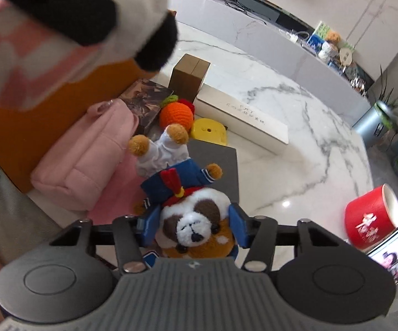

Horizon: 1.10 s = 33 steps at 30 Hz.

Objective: Organize objects
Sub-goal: 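Lift the white plush with the left tool while the right tool grasps the dog-and-duck plush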

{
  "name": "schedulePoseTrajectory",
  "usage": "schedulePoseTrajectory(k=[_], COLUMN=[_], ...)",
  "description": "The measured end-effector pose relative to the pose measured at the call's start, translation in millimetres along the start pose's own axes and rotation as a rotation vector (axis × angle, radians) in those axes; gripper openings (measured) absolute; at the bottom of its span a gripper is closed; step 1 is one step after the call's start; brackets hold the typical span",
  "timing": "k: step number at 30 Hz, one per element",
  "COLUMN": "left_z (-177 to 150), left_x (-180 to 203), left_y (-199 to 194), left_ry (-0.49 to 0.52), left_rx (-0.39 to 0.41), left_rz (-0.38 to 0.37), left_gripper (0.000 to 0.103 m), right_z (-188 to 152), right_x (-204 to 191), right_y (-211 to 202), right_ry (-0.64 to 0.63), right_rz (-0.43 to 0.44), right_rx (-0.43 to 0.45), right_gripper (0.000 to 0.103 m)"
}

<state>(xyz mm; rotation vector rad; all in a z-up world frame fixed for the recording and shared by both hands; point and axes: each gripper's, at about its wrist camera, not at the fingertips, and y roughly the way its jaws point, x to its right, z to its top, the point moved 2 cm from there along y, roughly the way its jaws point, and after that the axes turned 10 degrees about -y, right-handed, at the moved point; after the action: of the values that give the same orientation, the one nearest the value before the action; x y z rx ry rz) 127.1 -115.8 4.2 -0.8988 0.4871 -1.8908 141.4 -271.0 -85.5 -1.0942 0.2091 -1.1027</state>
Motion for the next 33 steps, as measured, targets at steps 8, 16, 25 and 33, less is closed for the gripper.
schedulePoseTrajectory(k=[8,16,25,33], left_z=[2,10,10,-3], left_x=[-12,-45,-93,-117], left_y=[-37,-75,-78,-51], left_ry=[0.010,0.024,0.011,0.045], left_rx=[0.065,0.133,0.100,-0.016], left_rz=[-0.019,0.051,0.168,0.189], left_gripper=[0.081,0.081,0.081,0.081], right_z=[18,54,115,129], right_x=[-7,-4,-25,-61], right_y=[-45,-112,-122,-86], right_ry=[0.045,0.251,0.507,0.610], right_rz=[-0.063,0.034,0.264,0.351], right_rx=[0.052,0.202,0.273,0.137], right_gripper=[0.050,0.051,0.051,0.051])
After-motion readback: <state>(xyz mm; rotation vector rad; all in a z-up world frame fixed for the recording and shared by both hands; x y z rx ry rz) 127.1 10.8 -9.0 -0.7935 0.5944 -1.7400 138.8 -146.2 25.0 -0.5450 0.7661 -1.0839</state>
